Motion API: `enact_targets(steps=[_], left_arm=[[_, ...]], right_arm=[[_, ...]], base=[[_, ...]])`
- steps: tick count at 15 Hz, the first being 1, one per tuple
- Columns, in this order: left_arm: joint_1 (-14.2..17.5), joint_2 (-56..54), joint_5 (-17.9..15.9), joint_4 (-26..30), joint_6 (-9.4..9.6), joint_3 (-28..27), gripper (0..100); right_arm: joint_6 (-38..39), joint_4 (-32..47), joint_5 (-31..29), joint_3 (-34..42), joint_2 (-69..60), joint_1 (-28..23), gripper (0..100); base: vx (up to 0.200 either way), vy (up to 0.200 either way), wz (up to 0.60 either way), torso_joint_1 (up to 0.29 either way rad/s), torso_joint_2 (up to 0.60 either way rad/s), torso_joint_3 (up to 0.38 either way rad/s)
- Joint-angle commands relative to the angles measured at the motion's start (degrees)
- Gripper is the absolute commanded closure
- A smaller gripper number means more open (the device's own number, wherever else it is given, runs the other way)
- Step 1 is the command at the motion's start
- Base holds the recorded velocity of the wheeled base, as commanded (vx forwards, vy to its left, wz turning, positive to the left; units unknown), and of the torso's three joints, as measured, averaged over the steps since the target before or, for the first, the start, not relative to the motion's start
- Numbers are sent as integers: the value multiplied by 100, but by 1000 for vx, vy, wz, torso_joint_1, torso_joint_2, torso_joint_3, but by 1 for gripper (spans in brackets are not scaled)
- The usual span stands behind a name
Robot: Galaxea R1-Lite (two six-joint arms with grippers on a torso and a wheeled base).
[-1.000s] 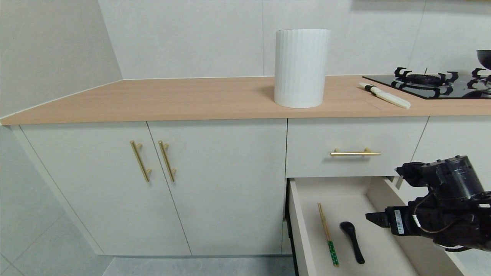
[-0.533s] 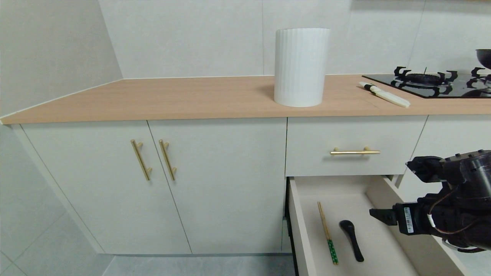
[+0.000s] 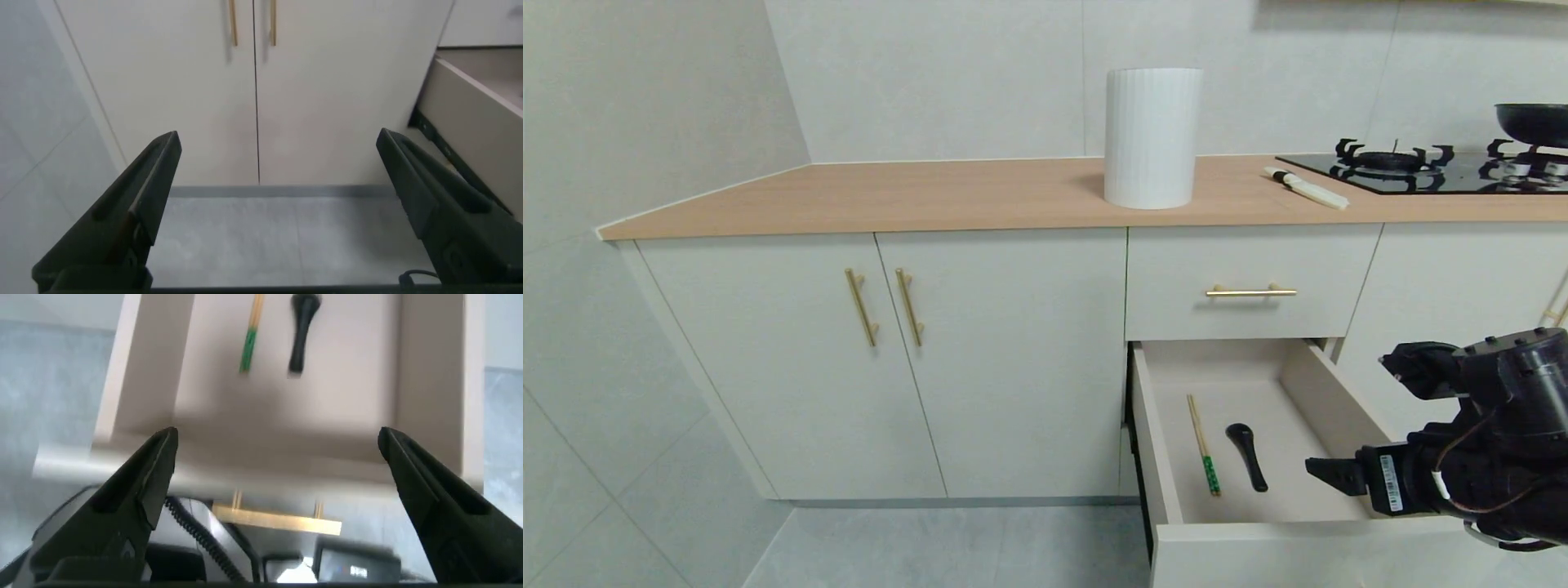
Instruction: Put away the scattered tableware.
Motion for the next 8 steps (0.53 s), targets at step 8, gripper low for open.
enact_targets(steps=[8], left_arm=[[-1,0,1,-2,0,0,0]], right_arm=[[-193,1157,1264,15,121,461,0]], base=[[-25,0,0,0,0,0]])
